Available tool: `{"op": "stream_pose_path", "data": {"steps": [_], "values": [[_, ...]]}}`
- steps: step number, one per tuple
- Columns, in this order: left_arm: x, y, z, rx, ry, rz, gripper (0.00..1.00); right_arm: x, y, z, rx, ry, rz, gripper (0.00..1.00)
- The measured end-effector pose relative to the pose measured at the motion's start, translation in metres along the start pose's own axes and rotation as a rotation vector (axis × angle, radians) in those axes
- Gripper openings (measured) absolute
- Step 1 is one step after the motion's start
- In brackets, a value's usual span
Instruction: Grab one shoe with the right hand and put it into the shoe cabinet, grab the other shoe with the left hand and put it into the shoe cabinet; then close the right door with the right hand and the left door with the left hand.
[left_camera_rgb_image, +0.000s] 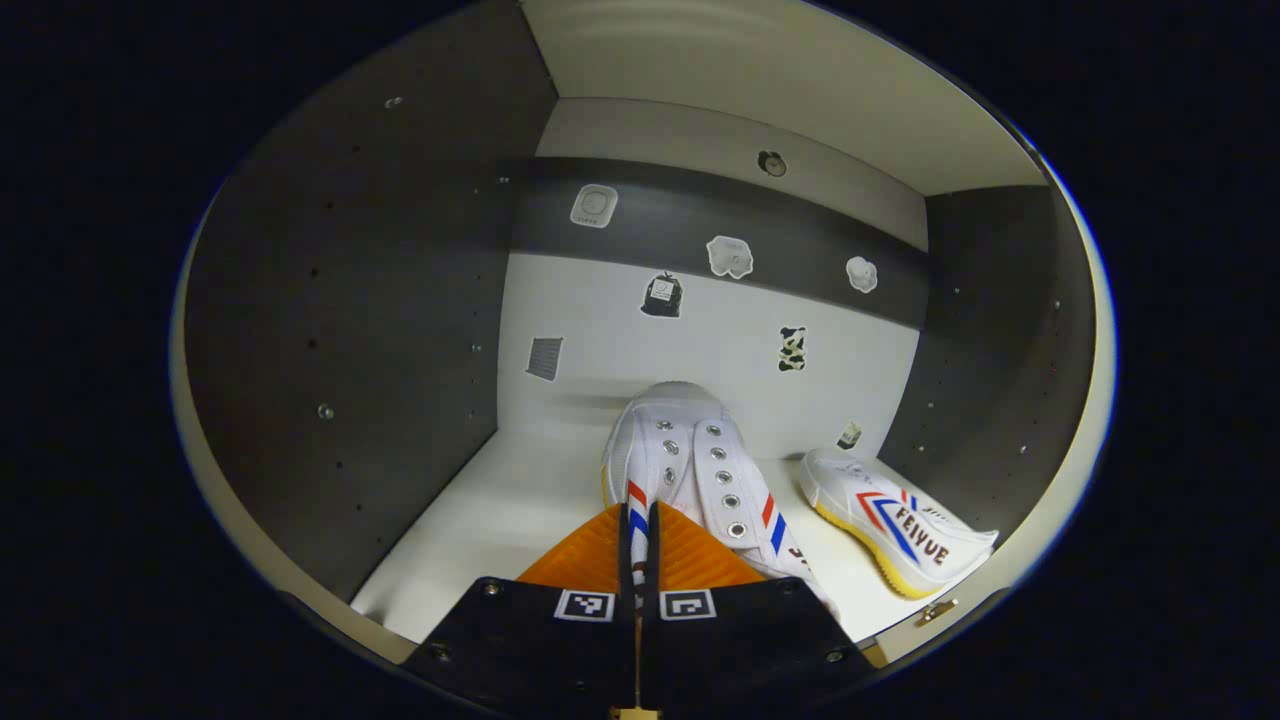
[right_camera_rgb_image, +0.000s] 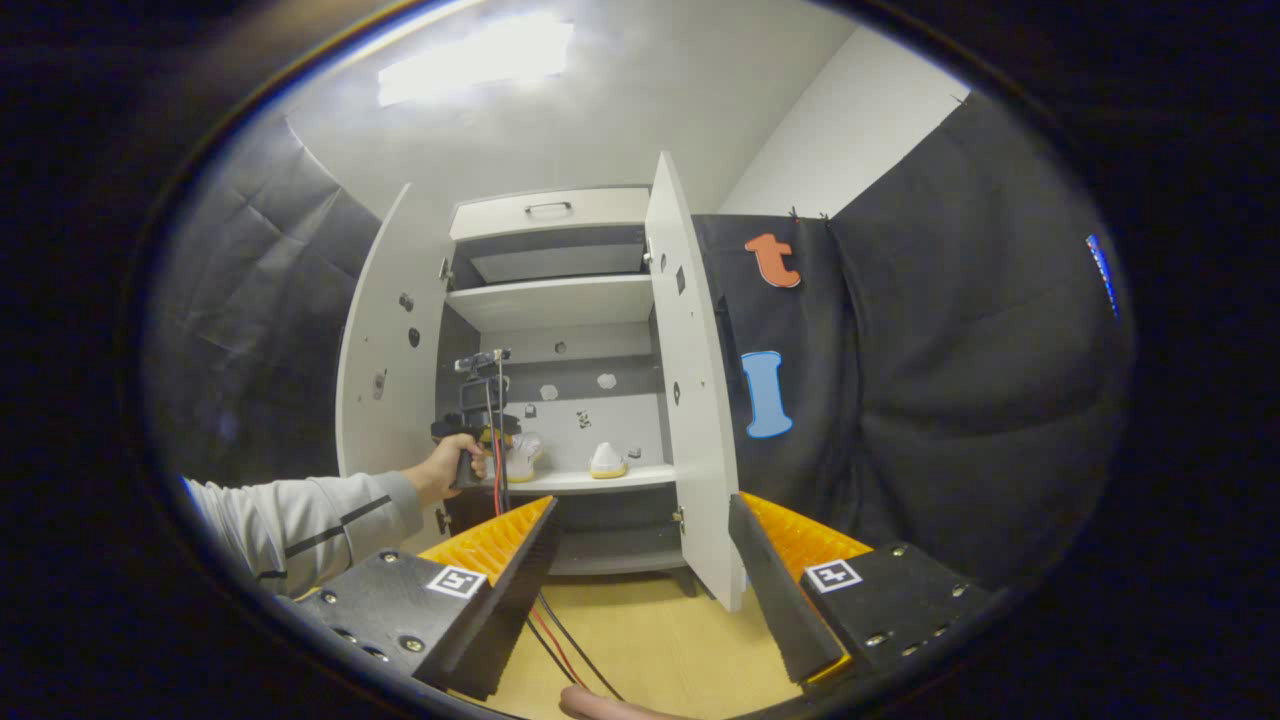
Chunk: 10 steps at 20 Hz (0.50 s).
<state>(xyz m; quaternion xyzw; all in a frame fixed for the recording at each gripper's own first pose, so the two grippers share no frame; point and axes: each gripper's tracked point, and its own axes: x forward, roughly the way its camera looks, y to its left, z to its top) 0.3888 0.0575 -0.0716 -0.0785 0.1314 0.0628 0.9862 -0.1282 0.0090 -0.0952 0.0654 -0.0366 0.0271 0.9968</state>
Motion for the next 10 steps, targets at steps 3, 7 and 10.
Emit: {"op": "stream_pose_path", "data": {"steps": [3,7,10], "values": [[0.0,0.002,0.002,0.037,-0.008,-0.001,0.14,0.006,-0.004,-0.008,-0.023,0.01,-0.02,0.96],[-0.018,0.023,0.008,0.136,-0.038,0.101,0.87,0.009,-0.012,-0.014,0.004,0.029,-0.046,0.96],[-0.035,0.035,0.011,0.135,-0.057,0.173,0.92,0.007,-0.022,-0.015,0.012,0.039,-0.072,0.96]]}}
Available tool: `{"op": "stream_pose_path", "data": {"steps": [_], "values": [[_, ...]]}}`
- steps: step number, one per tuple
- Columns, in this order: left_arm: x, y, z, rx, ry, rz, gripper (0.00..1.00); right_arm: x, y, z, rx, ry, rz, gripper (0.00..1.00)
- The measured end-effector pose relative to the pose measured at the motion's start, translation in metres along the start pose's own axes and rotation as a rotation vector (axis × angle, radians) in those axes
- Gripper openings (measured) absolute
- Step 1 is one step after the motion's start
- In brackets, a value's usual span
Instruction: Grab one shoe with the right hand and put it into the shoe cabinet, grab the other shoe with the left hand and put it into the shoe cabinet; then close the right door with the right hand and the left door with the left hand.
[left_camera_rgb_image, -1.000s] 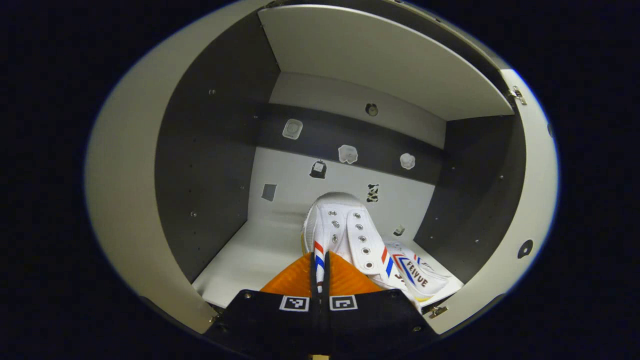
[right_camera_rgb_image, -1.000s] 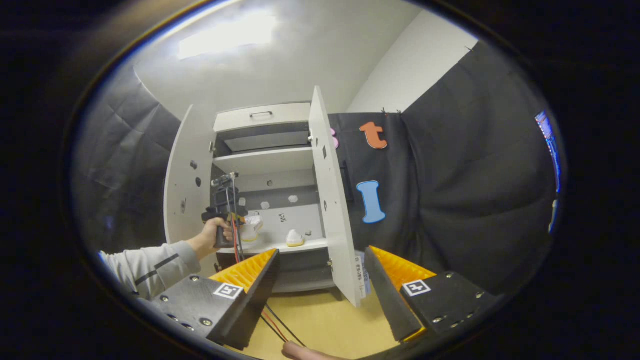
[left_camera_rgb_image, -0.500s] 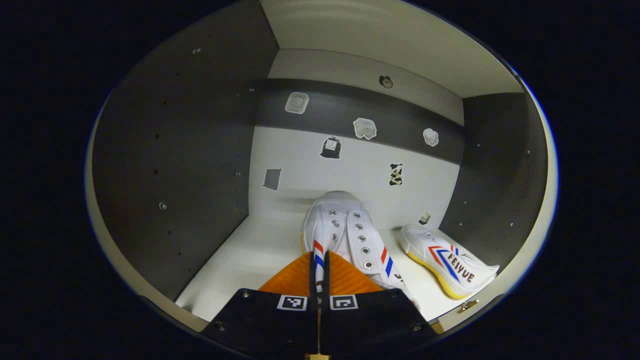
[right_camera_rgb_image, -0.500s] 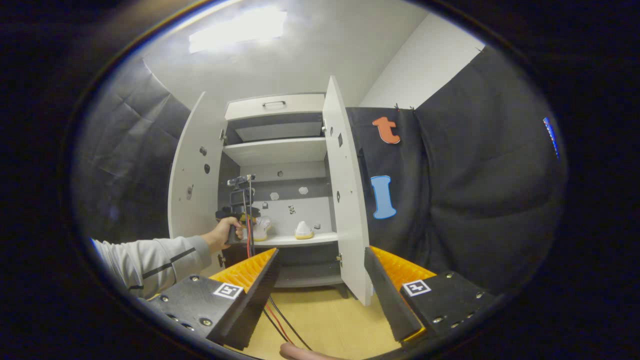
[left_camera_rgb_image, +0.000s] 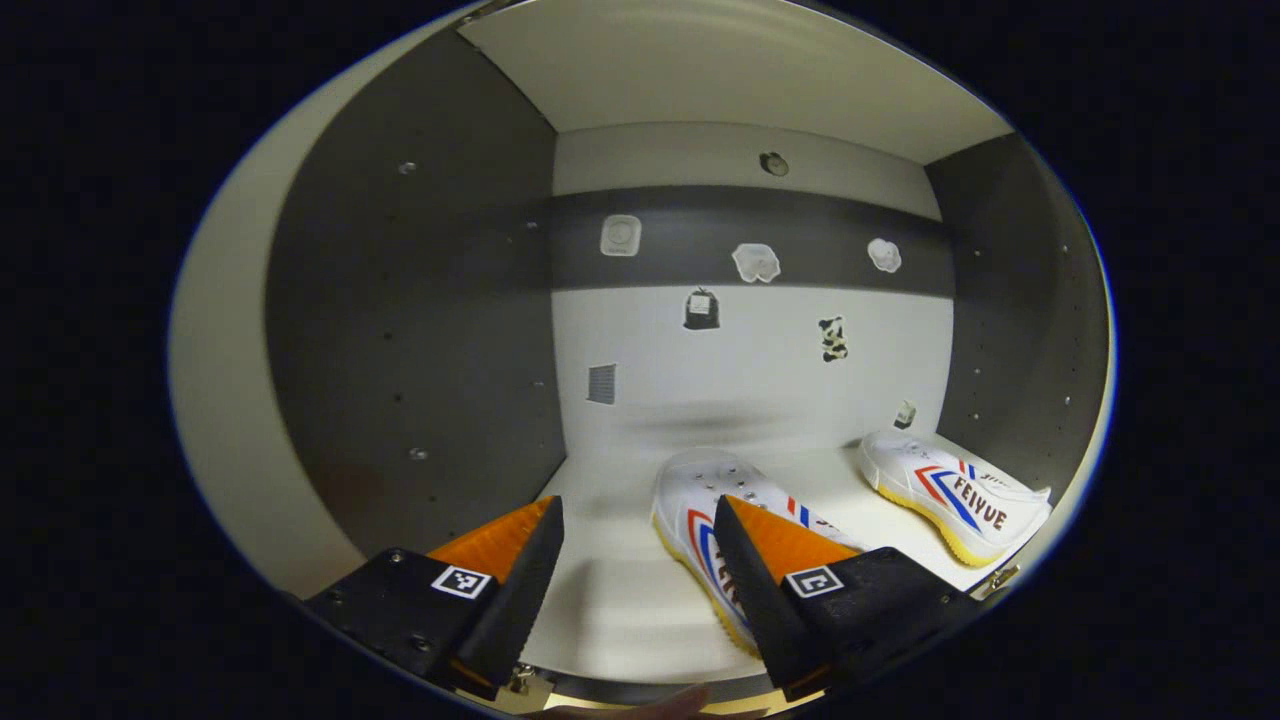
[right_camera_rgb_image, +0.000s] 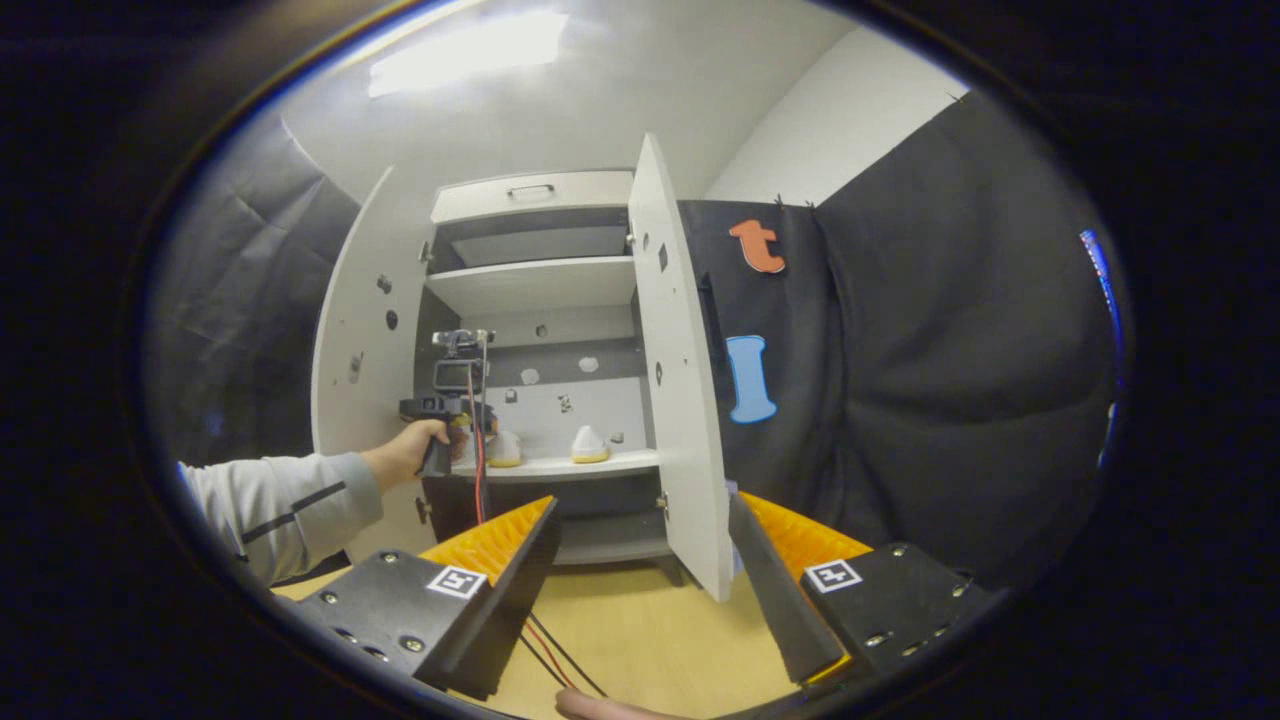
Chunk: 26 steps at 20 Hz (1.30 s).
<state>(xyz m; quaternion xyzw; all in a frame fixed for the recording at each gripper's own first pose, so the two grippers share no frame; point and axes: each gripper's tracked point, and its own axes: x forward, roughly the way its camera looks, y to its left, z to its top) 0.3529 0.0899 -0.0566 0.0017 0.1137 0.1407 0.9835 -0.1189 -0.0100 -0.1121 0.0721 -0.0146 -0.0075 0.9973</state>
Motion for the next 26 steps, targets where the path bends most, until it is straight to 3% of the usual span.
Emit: {"op": "stream_pose_path", "data": {"steps": [1,3,6,8,11,20,22,23,26], "values": [[-0.01,-0.002,-0.001,0.008,-0.007,-0.01,0.92,-0.001,-0.006,0.002,0.001,-0.001,-0.017,1.0],[-0.032,-0.014,-0.004,0.037,-0.012,-0.064,0.95,-0.002,-0.015,0.004,-0.003,-0.001,-0.037,0.96],[-0.074,-0.037,-0.006,0.061,-0.039,-0.175,0.96,0.0,-0.034,0.004,-0.017,0.006,-0.071,1.0],[-0.107,-0.056,-0.012,0.058,-0.052,-0.266,0.95,0.006,-0.039,0.001,0.024,0.047,-0.056,0.96],[-0.155,-0.062,-0.018,0.061,-0.11,-0.336,0.99,0.02,-0.055,0.014,0.062,0.053,-0.047,1.0],[-0.301,-0.007,-0.055,0.075,-0.214,-0.358,0.98,0.085,-0.15,0.064,-0.037,0.068,-0.108,0.99],[-0.331,0.008,-0.065,0.063,-0.232,-0.365,0.98,0.102,-0.166,0.073,-0.076,0.086,-0.074,0.96],[-0.343,0.02,-0.071,0.06,-0.231,-0.361,0.98,0.113,-0.169,0.078,-0.087,0.093,-0.036,1.0],[-0.375,0.044,-0.088,0.051,-0.232,-0.371,0.98,0.151,-0.19,0.111,-0.087,0.032,0.024,1.0]]}}
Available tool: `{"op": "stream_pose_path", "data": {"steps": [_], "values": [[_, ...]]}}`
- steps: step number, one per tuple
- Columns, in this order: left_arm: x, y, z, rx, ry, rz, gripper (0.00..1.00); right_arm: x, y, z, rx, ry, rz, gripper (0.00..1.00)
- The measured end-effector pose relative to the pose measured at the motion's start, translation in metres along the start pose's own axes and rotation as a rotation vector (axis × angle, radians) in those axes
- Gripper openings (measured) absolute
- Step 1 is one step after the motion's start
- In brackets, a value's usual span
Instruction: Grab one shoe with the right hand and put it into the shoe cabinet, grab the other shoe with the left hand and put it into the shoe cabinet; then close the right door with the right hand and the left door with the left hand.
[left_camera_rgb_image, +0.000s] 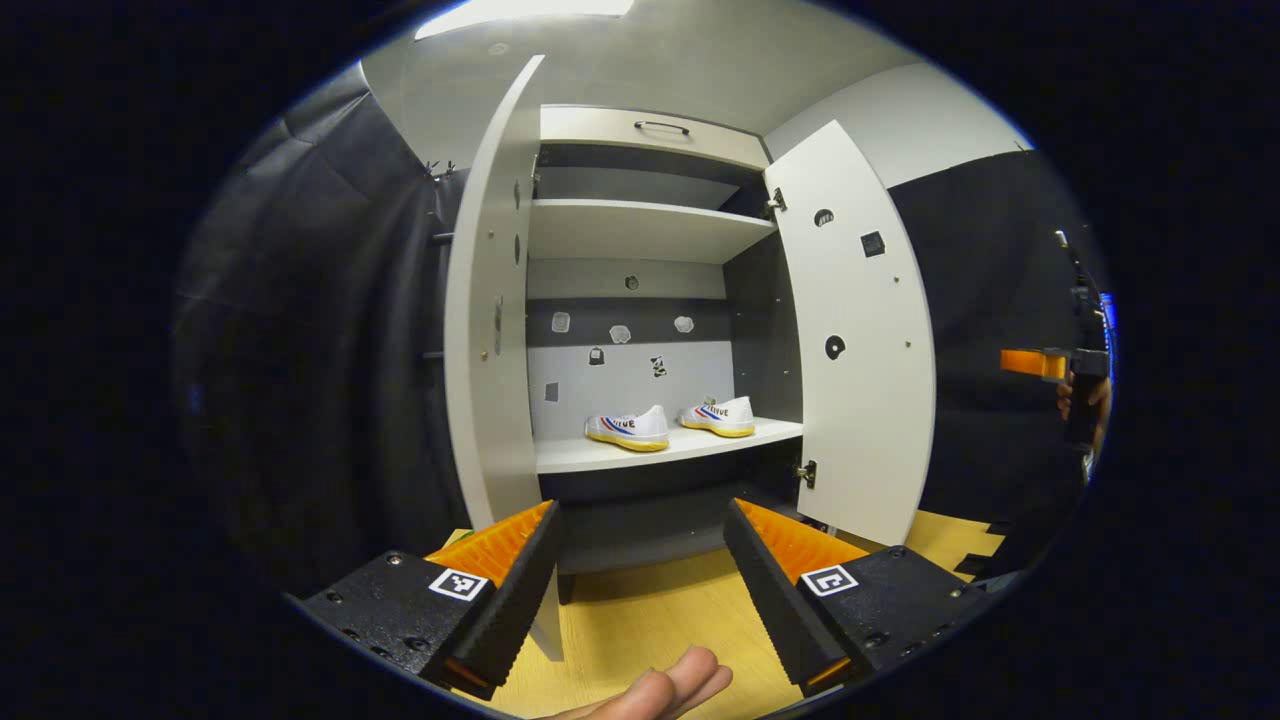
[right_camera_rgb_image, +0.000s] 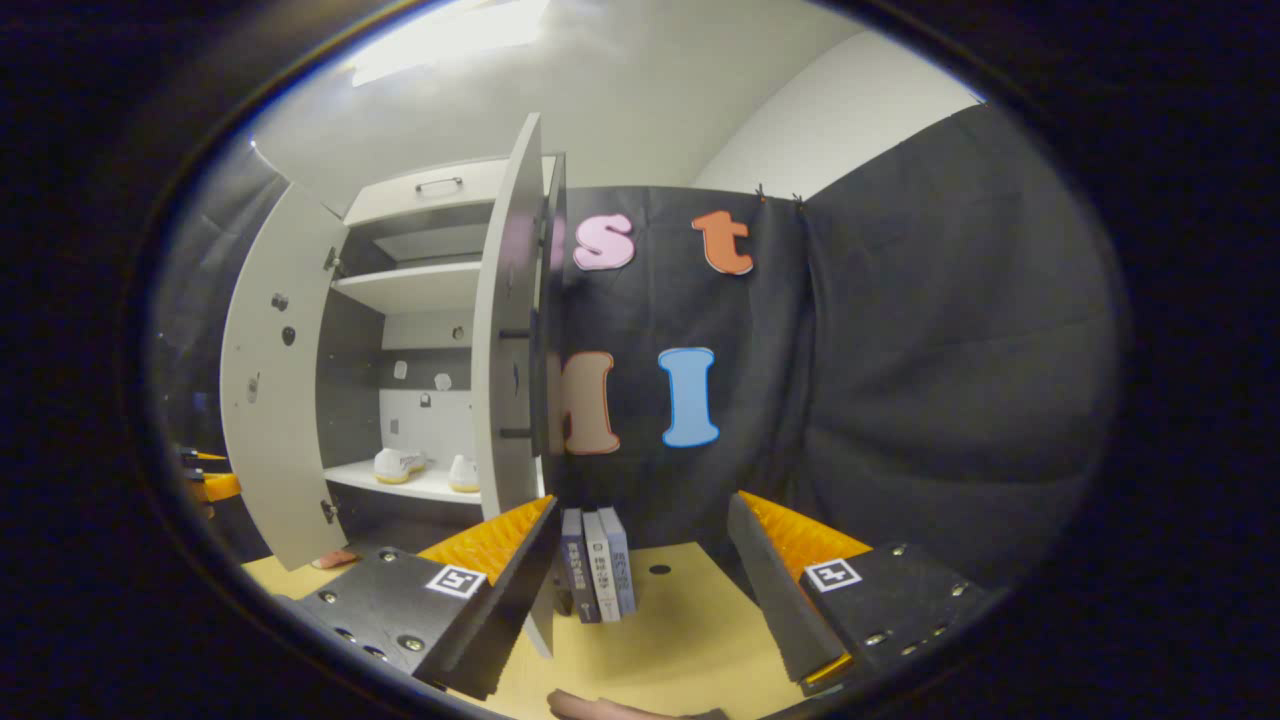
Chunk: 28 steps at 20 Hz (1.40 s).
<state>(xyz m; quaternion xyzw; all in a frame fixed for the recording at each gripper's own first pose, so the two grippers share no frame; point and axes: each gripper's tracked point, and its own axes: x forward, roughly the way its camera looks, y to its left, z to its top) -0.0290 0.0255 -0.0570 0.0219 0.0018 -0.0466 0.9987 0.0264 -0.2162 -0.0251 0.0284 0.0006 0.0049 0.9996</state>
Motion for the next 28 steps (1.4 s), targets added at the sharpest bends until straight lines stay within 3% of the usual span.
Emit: {"op": "stream_pose_path", "data": {"steps": [4,7,9,12,16,22,23,28], "values": [[-0.041,0.018,-0.006,-0.011,-0.024,0.019,0.98,0.048,-0.016,0.015,-0.035,0.032,0.122,1.0],[-0.058,0.019,-0.009,-0.015,-0.046,-0.003,0.98,0.078,-0.028,0.021,-0.022,0.07,0.148,1.0],[-0.064,0.025,-0.008,-0.012,-0.054,-0.002,0.98,0.094,-0.033,0.018,-0.031,0.118,0.131,0.96],[-0.066,0.031,-0.016,-0.012,-0.033,-0.01,0.98,0.107,-0.021,0.013,-0.062,0.145,0.134,1.0],[-0.066,0.057,-0.016,-0.038,-0.051,0.036,0.98,0.129,-0.003,0.005,-0.087,0.176,0.12,1.0],[-0.072,0.081,-0.024,-0.062,-0.051,0.058,0.96,0.14,0.05,-0.011,-0.103,0.209,0.207,1.0],[-0.075,0.09,-0.021,-0.062,-0.063,0.081,0.96,0.135,0.052,-0.007,-0.097,0.205,0.206,0.91],[-0.084,0.102,-0.021,-0.073,-0.073,0.096,0.95,0.13,0.053,-0.005,-0.096,0.209,0.154,0.89]]}}
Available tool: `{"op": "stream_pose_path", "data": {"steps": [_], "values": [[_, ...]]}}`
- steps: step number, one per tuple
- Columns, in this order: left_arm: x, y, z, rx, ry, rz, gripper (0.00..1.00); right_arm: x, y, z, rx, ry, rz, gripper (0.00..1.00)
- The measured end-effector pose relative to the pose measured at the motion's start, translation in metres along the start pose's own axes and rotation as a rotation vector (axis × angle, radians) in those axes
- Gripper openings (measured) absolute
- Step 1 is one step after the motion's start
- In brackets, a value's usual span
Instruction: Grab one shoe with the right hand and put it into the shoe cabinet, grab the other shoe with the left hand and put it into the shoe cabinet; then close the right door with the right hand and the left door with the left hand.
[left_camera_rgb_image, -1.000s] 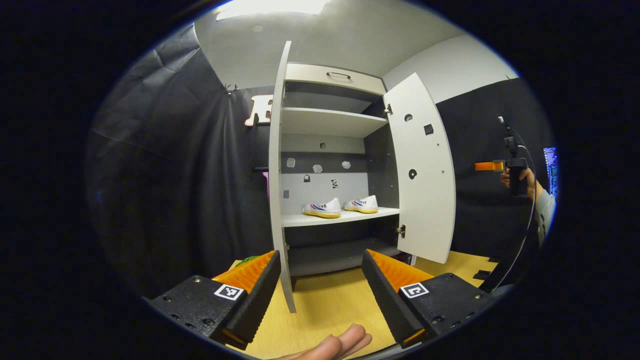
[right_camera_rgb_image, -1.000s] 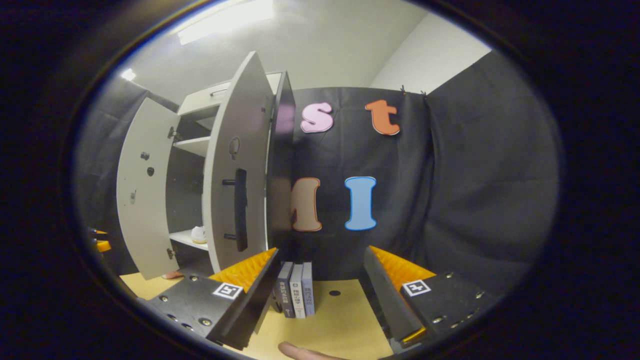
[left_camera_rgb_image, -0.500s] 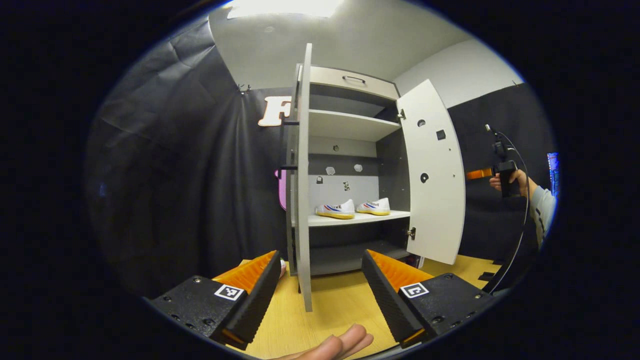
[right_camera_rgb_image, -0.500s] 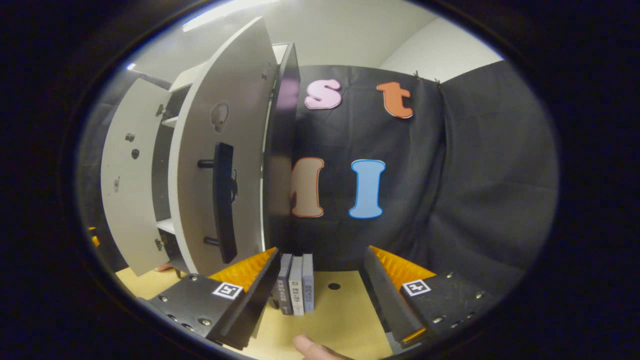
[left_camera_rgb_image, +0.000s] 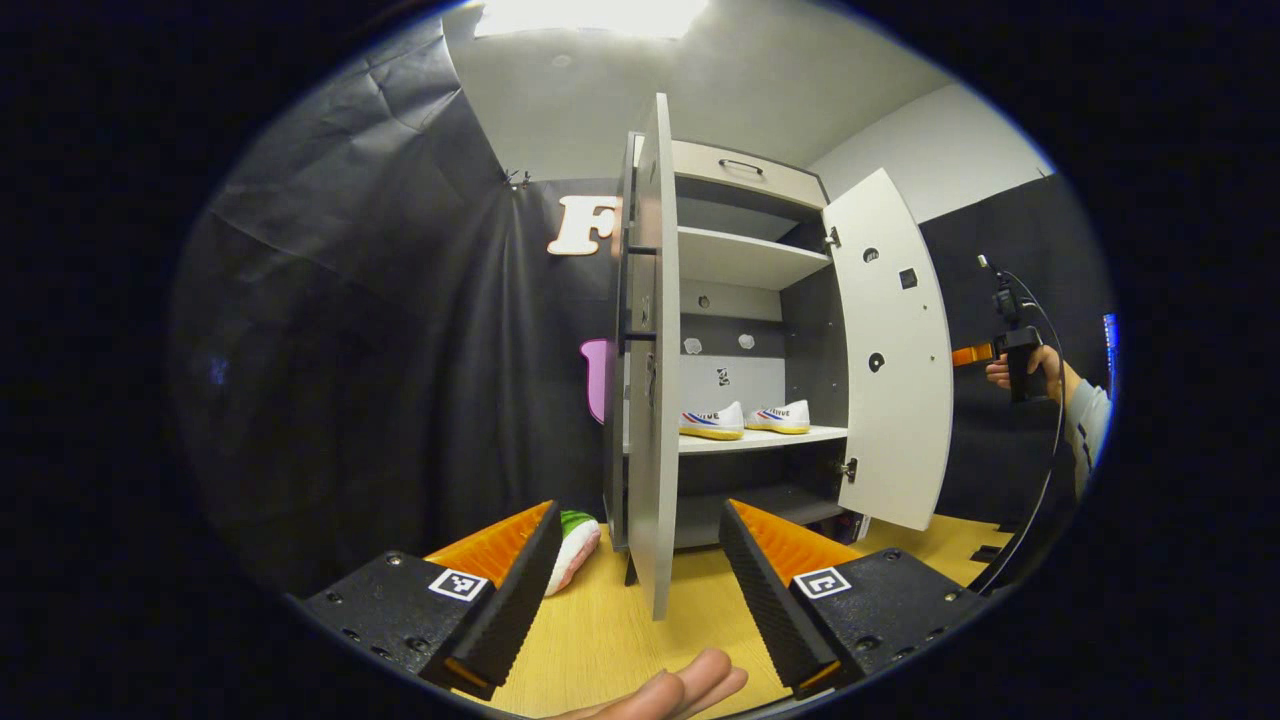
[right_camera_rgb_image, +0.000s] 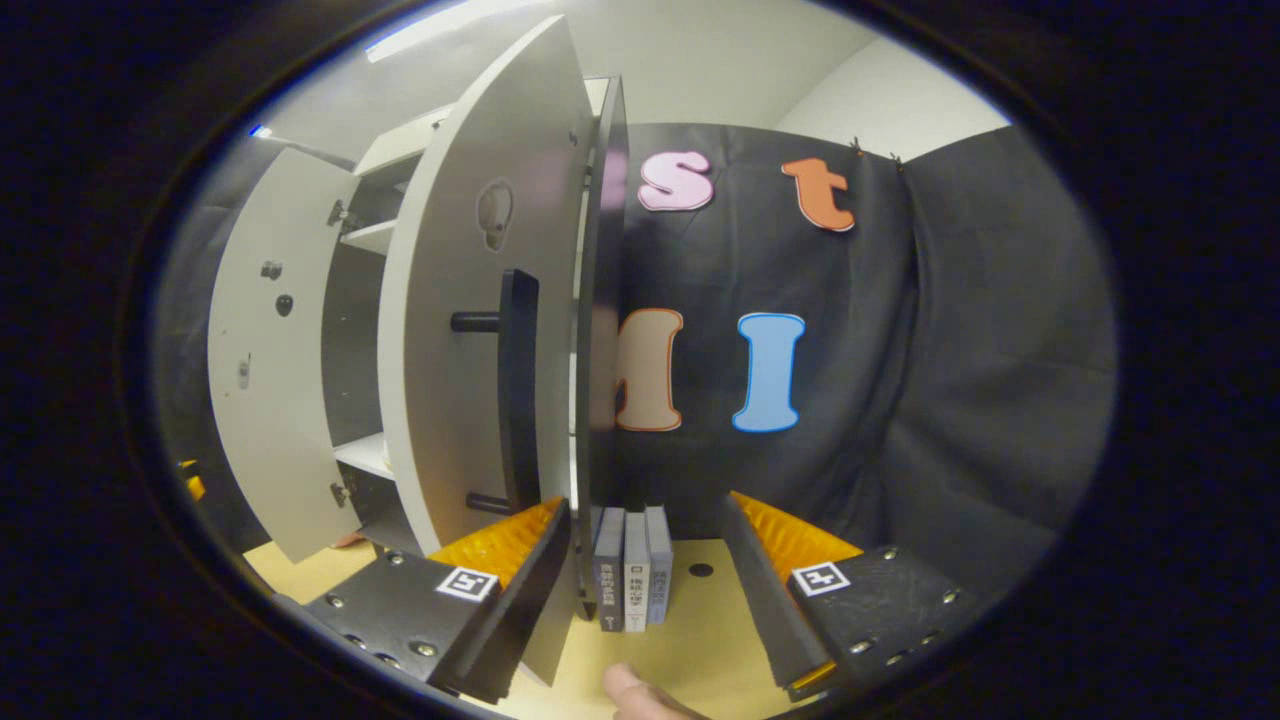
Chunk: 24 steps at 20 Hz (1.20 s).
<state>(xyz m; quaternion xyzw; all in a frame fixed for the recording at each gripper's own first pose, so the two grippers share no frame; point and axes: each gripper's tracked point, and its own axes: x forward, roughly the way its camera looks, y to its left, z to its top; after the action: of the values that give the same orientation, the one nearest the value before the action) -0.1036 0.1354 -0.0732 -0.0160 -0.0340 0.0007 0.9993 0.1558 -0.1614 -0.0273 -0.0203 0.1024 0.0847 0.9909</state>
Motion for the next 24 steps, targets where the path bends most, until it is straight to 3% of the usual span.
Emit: {"op": "stream_pose_path", "data": {"steps": [1,3,7,12,15,17,21,24], "values": [[-0.001,0.001,-0.001,-0.006,0.001,0.003,0.95,-0.001,0.005,-0.001,-0.008,-0.003,-0.003,0.94],[-0.001,-0.002,-0.006,-0.019,0.019,-0.01,0.95,0.0,0.02,0.0,-0.007,-0.006,0.028,0.89],[-0.004,-0.005,-0.006,-0.015,0.038,-0.01,0.95,0.0,0.058,0.001,-0.007,-0.02,0.112,0.92],[-0.006,-0.004,0.002,-0.008,0.024,0.003,0.95,0.012,0.094,0.008,0.039,-0.048,0.062,0.89],[-0.005,-0.003,0.003,-0.008,0.031,0.021,0.95,0.015,0.126,0.001,0.09,-0.026,0.096,0.89],[-0.008,-0.003,0.002,-0.02,0.038,0.023,0.94,0.008,0.133,-0.005,0.121,-0.029,0.075,0.91],[-0.004,0.008,0.005,-0.027,0.051,0.038,0.95,-0.004,0.168,-0.015,0.202,-0.032,0.183,0.93],[0.003,0.032,0.009,-0.011,0.052,0.084,0.95,-0.016,0.17,-0.025,0.137,-0.053,0.168,0.93]]}}
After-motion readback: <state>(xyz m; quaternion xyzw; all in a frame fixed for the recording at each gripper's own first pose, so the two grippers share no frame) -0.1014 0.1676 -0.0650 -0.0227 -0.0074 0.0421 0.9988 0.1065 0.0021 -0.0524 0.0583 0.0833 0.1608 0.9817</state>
